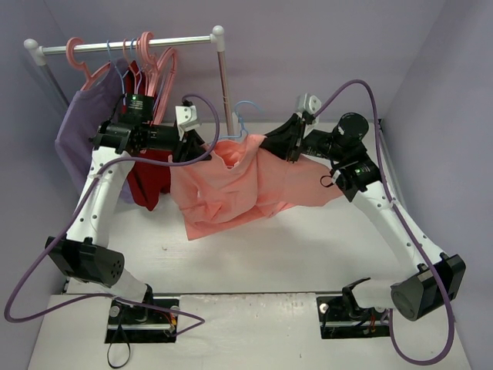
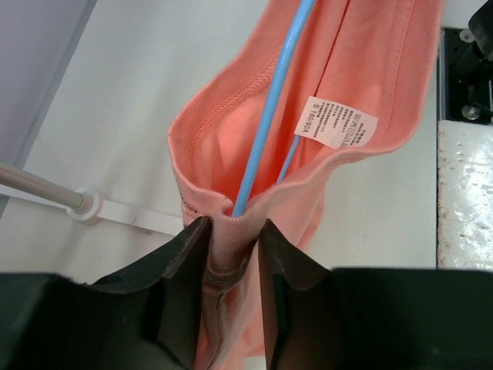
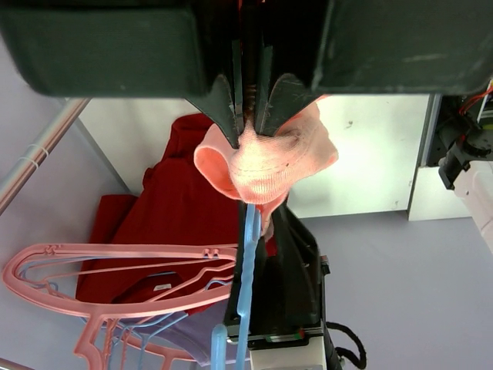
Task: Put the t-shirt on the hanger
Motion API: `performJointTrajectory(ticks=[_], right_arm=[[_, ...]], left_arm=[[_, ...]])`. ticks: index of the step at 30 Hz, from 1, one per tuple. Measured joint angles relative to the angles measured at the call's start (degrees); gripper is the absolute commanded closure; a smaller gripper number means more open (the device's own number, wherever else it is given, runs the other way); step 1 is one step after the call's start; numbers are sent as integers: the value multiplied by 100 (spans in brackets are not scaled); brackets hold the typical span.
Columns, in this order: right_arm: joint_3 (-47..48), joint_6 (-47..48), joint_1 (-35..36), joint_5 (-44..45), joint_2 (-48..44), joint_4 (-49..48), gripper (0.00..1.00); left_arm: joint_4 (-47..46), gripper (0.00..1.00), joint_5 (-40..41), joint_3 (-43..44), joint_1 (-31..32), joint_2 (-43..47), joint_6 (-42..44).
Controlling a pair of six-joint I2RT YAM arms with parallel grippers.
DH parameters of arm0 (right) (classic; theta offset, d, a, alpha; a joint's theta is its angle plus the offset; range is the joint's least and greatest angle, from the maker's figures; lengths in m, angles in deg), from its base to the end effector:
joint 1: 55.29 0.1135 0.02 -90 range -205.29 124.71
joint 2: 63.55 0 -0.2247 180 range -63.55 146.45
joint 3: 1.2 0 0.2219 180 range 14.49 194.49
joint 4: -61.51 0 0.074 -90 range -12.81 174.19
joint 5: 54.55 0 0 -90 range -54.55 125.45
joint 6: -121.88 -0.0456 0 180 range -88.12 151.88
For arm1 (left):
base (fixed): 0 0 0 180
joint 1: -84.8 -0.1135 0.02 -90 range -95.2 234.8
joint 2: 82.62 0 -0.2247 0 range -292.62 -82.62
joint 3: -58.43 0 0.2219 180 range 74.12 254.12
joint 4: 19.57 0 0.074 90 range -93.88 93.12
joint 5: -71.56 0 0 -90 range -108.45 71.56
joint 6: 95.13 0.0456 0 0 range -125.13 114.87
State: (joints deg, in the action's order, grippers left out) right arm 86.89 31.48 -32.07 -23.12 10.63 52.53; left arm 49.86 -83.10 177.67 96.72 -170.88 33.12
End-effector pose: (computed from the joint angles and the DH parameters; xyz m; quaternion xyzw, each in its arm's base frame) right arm 0.2275 0.1399 0.4211 -0.4950 0.3919 0.4134 0.6561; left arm 0.2622 -0.0975 0.3942 0.5332 0.5906 -0.3852 0.4675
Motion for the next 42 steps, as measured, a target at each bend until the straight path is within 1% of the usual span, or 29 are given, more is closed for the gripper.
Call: performJointTrajectory(ticks=[1,2,10,12,13,15,17,18,26,29,31,33,38,42], right_arm=[[0,-12,0,-2,-6,0,100],[0,-24,0,-9,-11,0,100],[-14,-105,-16,-38,-50,0,100],[-68,-107,-17,-36,-84,-17,99],[-125,-107,-19,-33,-119,-34,97],[-247,-108,-29,-16,-190,-77,90],[-331,-109,-32,12,-243,-110,78],[-357,-101,-33,23,-260,-124,73],[-713,98,-278,151,-519,118,50],[-795,194,-477,226,-606,269,39],[-857,225,-633,267,-688,381,35],[-923,243,-814,330,-792,500,33],[-1001,269,-1219,589,-1061,778,32],[-1008,341,-1395,833,-1212,927,32]], left_arm=[[0,98,-12,0,0,2,-10],[0,100,-35,-2,0,3,-15],[5,100,-317,-187,0,109,-50],[9,100,-331,-199,0,135,-120],[10,100,-331,-199,0,148,-172],[34,100,-327,-199,0,174,-294],[57,100,-330,-221,0,210,-391],[56,100,-331,-262,0,245,-426],[125,100,-335,-536,-66,640,-608],[-3,100,-343,-661,-142,812,-808],[-109,100,-328,-740,-163,907,-993],[-310,100,-248,-826,-184,991,-1206],[-712,100,119,-1036,-184,1123,-1747],[-822,100,526,-1088,-184,1221,-2060]])
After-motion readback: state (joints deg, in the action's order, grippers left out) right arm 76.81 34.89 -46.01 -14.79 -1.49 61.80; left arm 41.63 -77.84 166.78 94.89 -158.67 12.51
